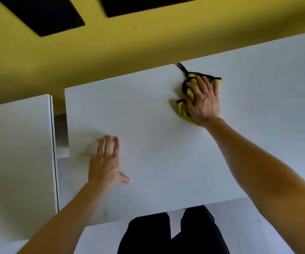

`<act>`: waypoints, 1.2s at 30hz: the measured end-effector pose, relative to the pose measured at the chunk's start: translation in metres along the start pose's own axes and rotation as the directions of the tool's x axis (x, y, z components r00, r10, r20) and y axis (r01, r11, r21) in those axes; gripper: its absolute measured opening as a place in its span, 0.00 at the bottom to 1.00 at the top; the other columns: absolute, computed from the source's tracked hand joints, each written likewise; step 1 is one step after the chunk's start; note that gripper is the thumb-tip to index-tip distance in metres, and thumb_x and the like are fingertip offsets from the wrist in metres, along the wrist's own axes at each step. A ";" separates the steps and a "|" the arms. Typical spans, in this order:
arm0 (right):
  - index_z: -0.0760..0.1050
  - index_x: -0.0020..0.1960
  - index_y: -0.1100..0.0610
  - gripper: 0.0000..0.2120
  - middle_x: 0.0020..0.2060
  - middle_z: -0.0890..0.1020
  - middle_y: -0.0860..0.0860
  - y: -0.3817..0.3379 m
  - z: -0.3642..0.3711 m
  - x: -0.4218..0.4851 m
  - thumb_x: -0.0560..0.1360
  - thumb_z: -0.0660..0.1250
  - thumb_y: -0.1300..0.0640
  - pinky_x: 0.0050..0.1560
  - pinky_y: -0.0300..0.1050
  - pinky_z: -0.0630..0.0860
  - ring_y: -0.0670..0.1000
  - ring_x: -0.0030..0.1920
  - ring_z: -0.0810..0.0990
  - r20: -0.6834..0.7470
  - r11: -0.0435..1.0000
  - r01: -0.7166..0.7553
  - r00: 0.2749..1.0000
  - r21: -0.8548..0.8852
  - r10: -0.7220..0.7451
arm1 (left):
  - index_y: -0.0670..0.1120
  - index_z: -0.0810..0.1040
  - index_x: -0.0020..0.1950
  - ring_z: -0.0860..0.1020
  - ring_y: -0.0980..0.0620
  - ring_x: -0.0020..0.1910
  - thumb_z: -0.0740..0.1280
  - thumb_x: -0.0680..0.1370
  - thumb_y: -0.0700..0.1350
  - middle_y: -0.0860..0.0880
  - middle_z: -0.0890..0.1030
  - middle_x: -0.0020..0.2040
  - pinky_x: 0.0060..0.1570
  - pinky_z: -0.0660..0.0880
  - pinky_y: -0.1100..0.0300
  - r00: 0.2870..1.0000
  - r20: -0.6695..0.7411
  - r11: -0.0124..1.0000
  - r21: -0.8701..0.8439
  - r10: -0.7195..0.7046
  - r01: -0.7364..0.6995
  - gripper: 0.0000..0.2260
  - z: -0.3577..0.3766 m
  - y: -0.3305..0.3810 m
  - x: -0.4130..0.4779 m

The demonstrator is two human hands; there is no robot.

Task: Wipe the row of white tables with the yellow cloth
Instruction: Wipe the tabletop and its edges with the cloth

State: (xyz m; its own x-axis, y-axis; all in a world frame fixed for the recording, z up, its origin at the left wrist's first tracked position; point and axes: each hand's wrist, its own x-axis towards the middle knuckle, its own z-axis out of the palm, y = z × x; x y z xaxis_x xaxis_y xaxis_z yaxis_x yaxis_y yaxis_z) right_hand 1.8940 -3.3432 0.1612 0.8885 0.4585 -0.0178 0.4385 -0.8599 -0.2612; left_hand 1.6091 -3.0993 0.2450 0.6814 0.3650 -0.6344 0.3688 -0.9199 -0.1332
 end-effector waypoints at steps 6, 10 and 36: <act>0.77 0.77 0.52 0.31 0.82 0.69 0.61 -0.155 0.038 -0.060 0.77 0.66 0.41 0.84 0.71 0.49 0.66 0.84 0.63 -0.009 0.988 0.104 0.995 0.114 -0.103 | 0.48 0.39 0.88 0.47 0.40 0.88 0.80 0.59 0.77 0.42 0.41 0.88 0.78 0.70 0.45 1.000 -0.025 1.000 0.028 0.001 0.000 0.74 0.000 -0.001 -0.001; 0.76 0.78 0.52 0.29 0.82 0.69 0.60 -0.197 0.045 -0.119 0.80 0.66 0.43 0.85 0.69 0.49 0.64 0.84 0.63 0.084 0.896 0.405 0.902 0.182 -0.424 | 0.49 0.49 0.87 0.50 0.38 0.87 0.80 0.56 0.77 0.41 0.46 0.87 0.75 0.72 0.44 0.999 -0.044 0.998 0.060 -0.015 0.018 0.71 0.000 0.002 -0.001; 0.70 0.82 0.45 0.30 0.85 0.65 0.51 0.266 -0.065 -0.249 0.81 0.67 0.43 0.84 0.72 0.46 0.56 0.87 0.57 -0.180 0.882 -0.469 0.865 0.037 0.468 | 0.53 0.63 0.83 0.66 0.45 0.77 0.80 0.71 0.62 0.49 0.65 0.77 0.68 0.76 0.45 0.813 0.009 0.795 0.206 0.582 -0.571 0.45 -0.125 0.344 0.042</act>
State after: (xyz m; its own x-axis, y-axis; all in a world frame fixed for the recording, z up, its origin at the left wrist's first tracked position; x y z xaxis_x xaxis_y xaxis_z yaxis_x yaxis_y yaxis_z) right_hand 1.7977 -3.7008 0.1591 0.9983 -0.0457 0.0357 -0.0350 -0.9656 -0.2576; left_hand 1.8432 -3.3827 0.2675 0.7630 -0.2399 -0.6002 -0.2265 -0.9689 0.0993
